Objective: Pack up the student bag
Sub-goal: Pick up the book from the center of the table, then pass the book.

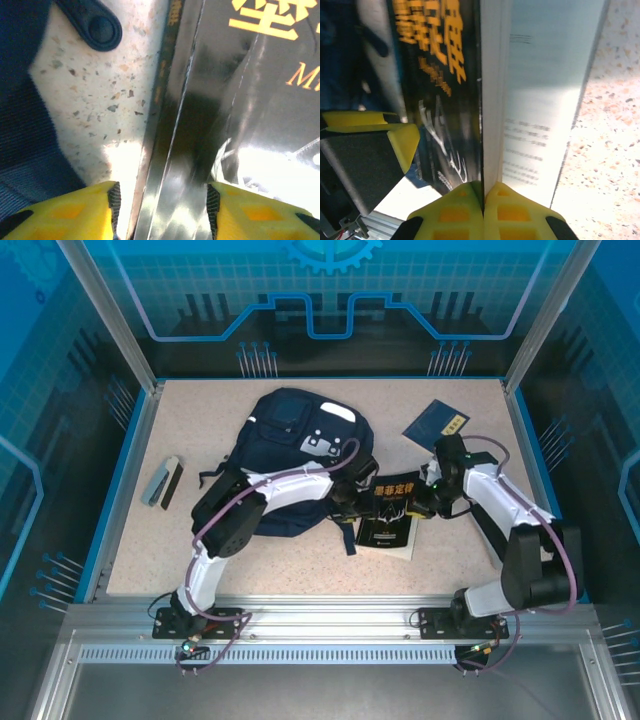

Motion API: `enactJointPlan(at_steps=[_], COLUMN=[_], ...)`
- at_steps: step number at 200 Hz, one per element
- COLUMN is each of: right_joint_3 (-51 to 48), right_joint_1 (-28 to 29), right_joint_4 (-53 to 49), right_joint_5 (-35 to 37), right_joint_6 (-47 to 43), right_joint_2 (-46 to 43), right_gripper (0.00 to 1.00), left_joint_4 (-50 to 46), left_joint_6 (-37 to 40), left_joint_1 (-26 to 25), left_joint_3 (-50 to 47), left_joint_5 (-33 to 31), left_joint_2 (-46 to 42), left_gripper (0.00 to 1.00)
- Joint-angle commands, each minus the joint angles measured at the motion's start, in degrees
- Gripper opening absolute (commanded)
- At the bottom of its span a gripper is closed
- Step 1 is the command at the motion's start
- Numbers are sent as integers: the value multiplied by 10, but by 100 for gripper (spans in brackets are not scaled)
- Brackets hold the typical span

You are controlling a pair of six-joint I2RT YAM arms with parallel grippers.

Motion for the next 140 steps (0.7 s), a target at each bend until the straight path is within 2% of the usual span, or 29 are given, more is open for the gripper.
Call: enactJointPlan(at_steps=[1, 24, 49, 78, 110, 140], right_joint_3=[43, 71, 98, 119, 115, 124], right_joint_1=[-6, -15, -25, -30, -29, -16], right_joint_4=[11, 14, 28, 83, 203, 277], right_joint_5=[-55, -107, -175, -236, -295, -306], right_joint_6=[-23, -36, -30, 15, 126, 197], right_joint_2=[-52, -73, -81, -86, -75, -57], right_gripper=[0, 0, 0, 0, 0, 0], left_joint_4=[24, 73, 101, 124, 203, 266], left_joint_6=[20, 27, 31, -1, -63, -99], left_joint_1=[39, 93, 136, 166, 173, 192], left_joint_3=[-9, -43, -75, -129, -214, -273], left_joint_5=[63, 132, 182, 176, 151, 144], left_joint_2=[-98, -154, -200, -262, -336, -366], left_gripper=[70, 86, 95, 98, 99, 99])
